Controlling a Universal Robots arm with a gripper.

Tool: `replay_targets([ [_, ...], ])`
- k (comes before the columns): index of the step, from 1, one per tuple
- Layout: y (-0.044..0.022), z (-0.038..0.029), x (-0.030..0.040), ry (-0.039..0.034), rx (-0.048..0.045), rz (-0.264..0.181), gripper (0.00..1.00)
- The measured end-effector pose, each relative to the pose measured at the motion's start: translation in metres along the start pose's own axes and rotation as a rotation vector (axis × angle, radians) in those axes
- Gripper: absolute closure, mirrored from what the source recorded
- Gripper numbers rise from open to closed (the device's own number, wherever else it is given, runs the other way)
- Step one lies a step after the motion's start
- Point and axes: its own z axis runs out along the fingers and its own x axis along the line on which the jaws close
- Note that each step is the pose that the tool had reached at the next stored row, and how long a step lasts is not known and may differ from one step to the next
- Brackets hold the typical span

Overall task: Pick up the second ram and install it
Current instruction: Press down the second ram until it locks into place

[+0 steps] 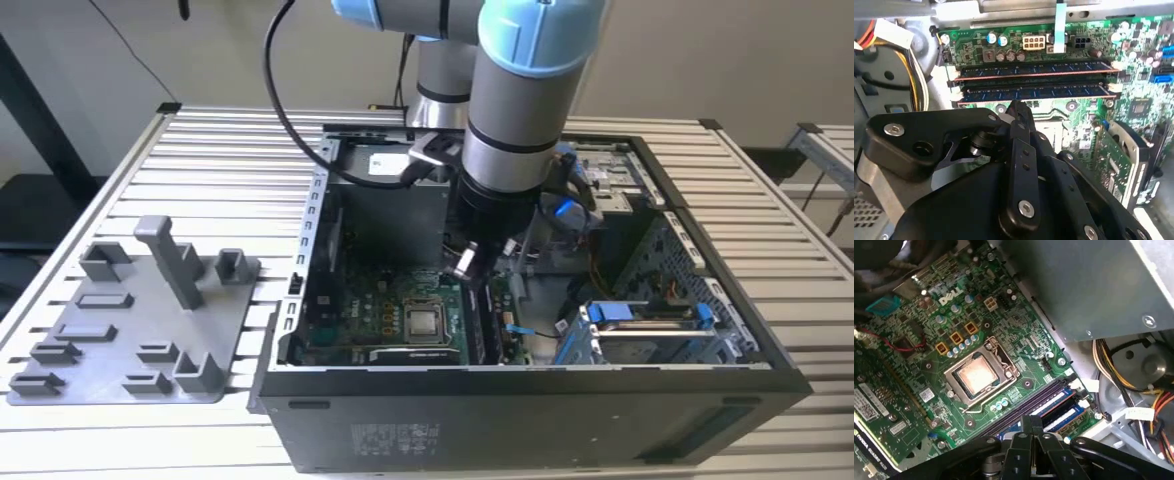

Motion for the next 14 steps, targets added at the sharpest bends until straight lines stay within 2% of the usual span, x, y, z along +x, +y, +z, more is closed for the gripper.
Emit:
replay_targets([
  [14,0.0000,0.0011,0.0001,-0.0030,-0.0011,-0.254,0.89],
])
